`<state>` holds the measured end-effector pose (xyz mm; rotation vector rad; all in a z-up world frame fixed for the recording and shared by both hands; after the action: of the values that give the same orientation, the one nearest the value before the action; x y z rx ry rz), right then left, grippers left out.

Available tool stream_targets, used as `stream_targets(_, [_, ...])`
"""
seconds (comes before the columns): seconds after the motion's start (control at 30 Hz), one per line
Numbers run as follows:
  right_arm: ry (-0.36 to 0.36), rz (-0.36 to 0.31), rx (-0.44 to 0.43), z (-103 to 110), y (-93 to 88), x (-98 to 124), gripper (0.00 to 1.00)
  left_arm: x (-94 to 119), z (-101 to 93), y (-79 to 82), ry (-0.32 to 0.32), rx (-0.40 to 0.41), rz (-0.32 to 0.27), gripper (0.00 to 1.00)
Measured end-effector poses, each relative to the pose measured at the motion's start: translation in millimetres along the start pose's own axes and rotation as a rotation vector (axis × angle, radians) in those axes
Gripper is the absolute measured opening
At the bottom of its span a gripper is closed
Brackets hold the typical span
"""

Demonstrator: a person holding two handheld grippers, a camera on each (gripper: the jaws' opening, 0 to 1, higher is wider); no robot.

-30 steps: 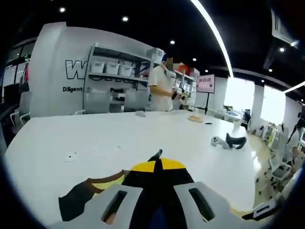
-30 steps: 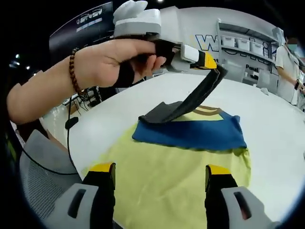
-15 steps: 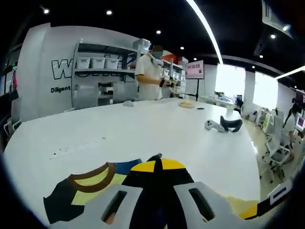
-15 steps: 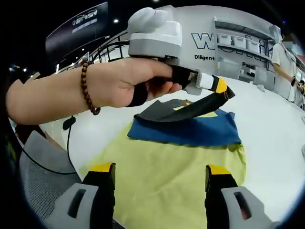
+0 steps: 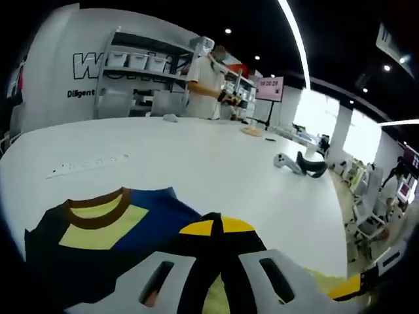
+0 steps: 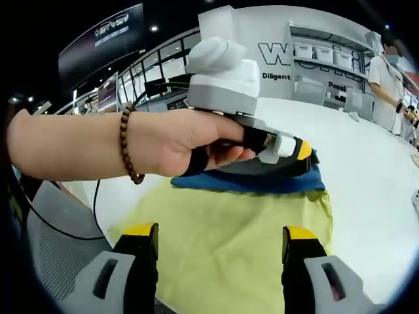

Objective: Fold the garment on the visible template until the final outline fits inside the template.

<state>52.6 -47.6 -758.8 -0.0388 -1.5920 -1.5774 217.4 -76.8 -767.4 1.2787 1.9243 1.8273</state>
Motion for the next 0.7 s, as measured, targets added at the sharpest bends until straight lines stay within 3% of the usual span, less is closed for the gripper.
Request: stream_targets(0.7, [-0.015,0.014,-0.017,-5,-6.3,3,0.76,-7,-10.0,-43.3,-0.061,0.001,0.137,0.0])
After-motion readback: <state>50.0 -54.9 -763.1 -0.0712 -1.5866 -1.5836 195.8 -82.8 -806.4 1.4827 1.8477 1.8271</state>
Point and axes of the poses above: the point that each gripper's makers call its tool centre point, and the gripper's own axes: x roughly backward along the fingers, z roughly to its left, y roughly out of its top, the point moved 4 cm from there along x, roughly backward along the fingers, and after that the axes turned 5 degrees about y, right-handed, at the moved point
